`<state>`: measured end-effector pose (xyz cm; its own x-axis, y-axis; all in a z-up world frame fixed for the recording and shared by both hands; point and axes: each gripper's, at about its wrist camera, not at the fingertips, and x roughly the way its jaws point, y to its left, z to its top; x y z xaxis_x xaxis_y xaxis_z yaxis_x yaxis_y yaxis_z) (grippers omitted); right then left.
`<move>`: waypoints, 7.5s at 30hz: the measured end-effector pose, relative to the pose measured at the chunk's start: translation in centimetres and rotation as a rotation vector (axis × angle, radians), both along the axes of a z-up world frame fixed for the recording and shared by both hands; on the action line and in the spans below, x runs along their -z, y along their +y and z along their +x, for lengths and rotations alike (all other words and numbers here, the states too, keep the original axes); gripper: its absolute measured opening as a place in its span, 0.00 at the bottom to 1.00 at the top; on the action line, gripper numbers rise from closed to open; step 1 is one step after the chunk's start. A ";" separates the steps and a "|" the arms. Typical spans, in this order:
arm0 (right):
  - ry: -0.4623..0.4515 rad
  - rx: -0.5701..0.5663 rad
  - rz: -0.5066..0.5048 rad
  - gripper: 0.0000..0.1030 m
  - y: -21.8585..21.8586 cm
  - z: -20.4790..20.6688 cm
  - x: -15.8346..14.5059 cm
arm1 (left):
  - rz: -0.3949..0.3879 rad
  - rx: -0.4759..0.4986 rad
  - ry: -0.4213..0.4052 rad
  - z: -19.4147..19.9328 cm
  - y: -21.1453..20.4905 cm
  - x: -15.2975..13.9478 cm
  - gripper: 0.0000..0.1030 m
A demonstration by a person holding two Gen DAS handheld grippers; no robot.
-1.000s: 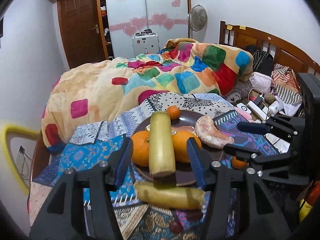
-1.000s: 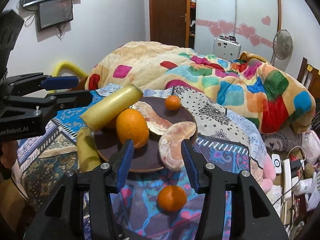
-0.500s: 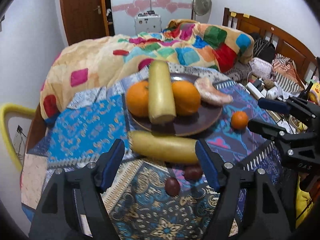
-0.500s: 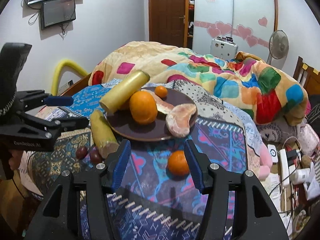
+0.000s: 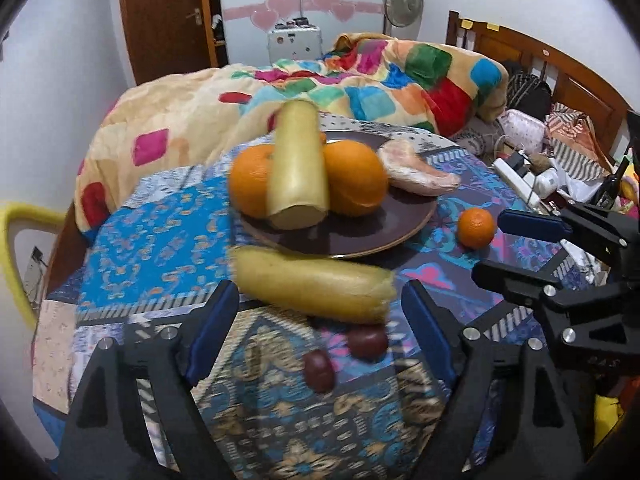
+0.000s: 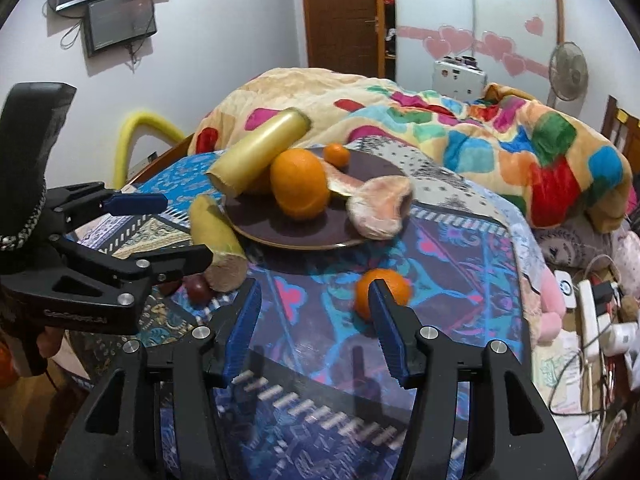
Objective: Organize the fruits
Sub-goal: 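Move left gripper toward a brown date while right gripper approaches another bamboo shoot, then grasp the brown date with left gripper while right gripper grasps the bamboo shoot, then lower the date and bamboo shoot onto the purple plate and open both grippers, then grasp a small tangerine with right gripper while left gripper approaches another date, then grasp the brown date with left gripper while right gripper lifts the tangerine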
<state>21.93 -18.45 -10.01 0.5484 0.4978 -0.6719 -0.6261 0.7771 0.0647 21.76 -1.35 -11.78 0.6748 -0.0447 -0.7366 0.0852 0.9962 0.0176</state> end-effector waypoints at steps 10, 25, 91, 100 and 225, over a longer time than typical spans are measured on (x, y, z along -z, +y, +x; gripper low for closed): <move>0.060 -0.122 -0.009 0.50 5.7 0.8 1.7 | -0.011 -0.078 -0.011 -2.4 5.9 0.8 0.81; 0.107 -0.116 0.029 0.38 3.8 -0.5 1.4 | -0.074 -0.054 -0.003 -3.4 6.0 1.6 0.81; -0.051 0.047 0.089 0.35 -0.7 2.4 -1.6 | -0.125 0.118 -0.025 1.1 1.0 0.7 0.12; -0.079 0.063 0.036 0.35 1.8 6.1 -2.2 | -0.137 0.109 0.011 3.9 1.2 1.7 0.12; 0.001 0.025 0.057 0.33 -0.6 -1.1 0.2 | -0.142 0.067 0.011 -1.4 -0.1 1.0 0.22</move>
